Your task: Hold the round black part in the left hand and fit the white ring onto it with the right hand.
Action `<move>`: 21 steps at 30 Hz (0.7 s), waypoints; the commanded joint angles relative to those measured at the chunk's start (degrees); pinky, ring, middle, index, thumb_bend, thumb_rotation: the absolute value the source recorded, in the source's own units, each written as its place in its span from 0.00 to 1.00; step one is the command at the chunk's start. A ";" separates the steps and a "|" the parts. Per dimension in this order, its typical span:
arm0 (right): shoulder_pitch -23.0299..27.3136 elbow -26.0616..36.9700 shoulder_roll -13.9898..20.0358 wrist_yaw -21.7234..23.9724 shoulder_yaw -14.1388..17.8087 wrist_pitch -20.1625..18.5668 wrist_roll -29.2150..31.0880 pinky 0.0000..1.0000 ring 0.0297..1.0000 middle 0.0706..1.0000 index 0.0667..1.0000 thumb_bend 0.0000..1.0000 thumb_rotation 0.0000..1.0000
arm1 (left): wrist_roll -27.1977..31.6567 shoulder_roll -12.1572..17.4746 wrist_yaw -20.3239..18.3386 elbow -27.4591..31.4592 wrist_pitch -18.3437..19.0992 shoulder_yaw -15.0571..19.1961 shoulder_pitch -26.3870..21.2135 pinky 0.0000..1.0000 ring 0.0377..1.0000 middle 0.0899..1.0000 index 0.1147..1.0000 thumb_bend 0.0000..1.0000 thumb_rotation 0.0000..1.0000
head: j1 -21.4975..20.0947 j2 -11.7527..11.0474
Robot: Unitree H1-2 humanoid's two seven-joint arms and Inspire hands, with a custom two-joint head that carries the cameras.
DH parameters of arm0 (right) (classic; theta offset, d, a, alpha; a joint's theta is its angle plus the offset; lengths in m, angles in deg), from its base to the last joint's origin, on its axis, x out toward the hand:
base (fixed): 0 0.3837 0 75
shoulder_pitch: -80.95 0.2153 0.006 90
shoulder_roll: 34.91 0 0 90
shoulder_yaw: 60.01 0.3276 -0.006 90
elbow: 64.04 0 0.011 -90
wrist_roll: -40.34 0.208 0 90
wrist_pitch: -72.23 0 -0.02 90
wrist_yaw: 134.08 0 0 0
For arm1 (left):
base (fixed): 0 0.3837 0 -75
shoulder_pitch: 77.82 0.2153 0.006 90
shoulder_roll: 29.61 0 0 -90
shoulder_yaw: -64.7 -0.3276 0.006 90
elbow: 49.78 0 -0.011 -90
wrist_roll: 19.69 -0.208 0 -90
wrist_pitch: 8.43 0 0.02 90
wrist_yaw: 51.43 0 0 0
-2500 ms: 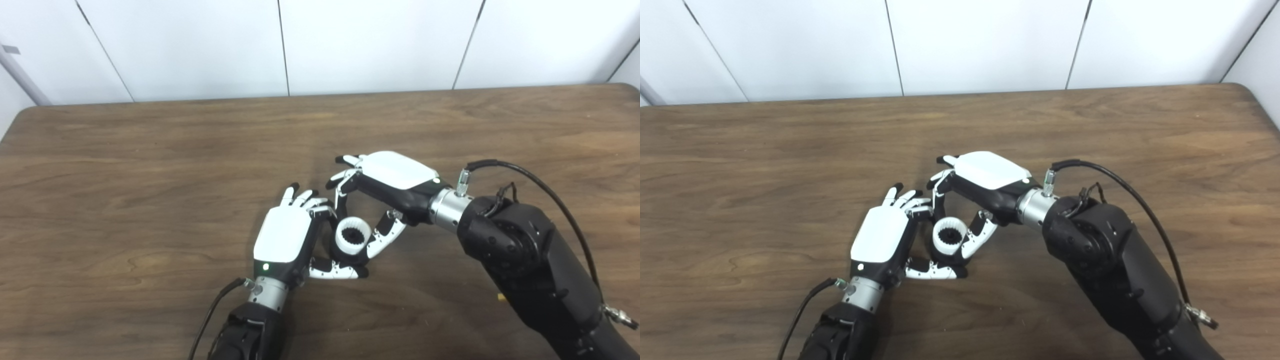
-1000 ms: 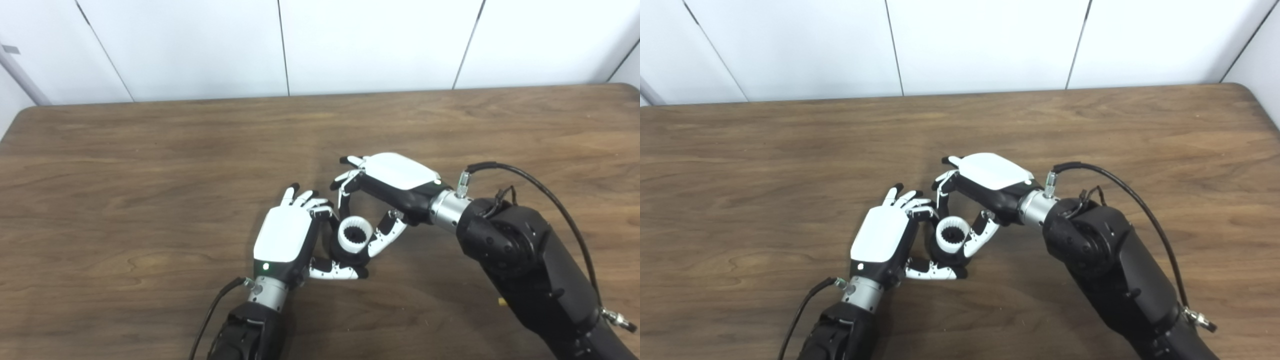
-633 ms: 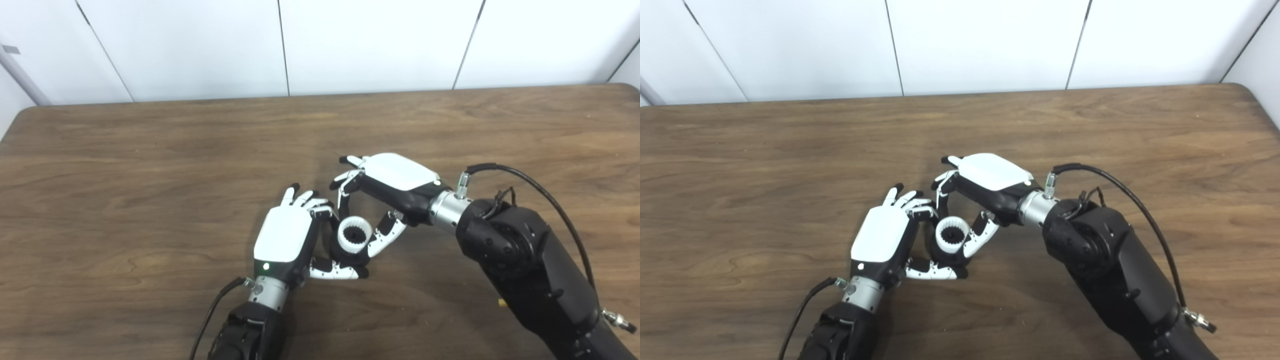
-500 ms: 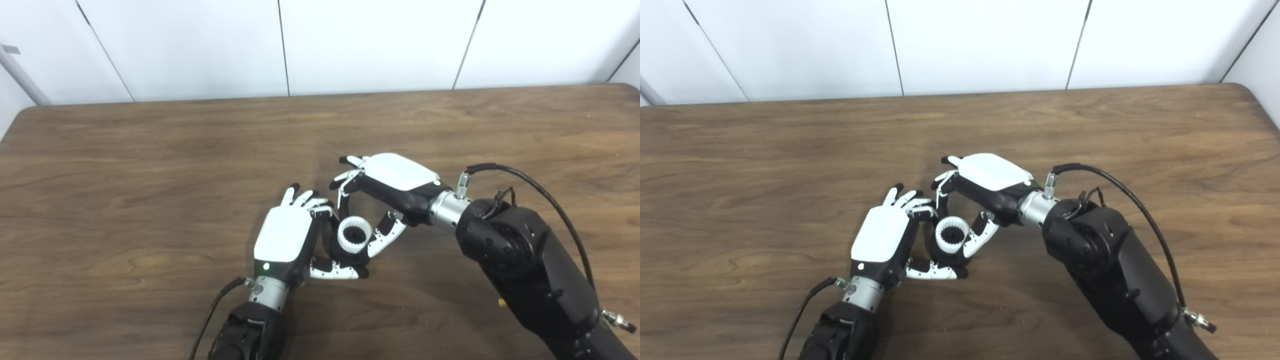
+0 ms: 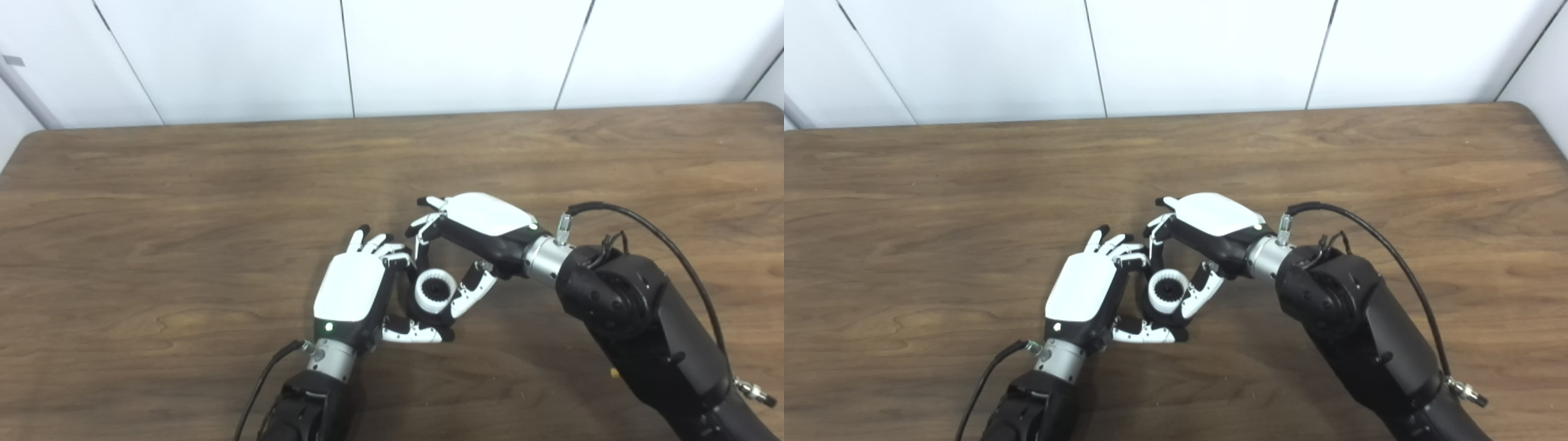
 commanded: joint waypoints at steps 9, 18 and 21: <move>1.26 -0.27 0.13 -1.62 0.83 1.40 0.29 1.00 1.00 0.83 0.45 0.52 0.13 | -0.70 -0.35 -1.00 0.17 0.47 -0.64 -0.41 1.00 0.88 0.75 0.42 0.52 0.05 | 0.07 0.14; 1.22 -0.21 0.66 -1.86 0.80 2.66 0.13 1.00 1.00 0.83 0.45 0.52 0.15 | -0.80 -0.28 -0.79 -0.04 0.42 -0.72 -0.50 1.00 0.88 0.75 0.42 0.52 0.05 | 0.06 0.07; 1.26 -0.07 0.96 -2.09 0.83 3.25 0.09 1.00 1.00 0.84 0.56 0.95 0.25 | -0.82 -0.23 -0.91 0.08 0.43 -0.75 -0.49 1.00 0.88 0.75 0.42 0.52 0.05 | 0.11 0.18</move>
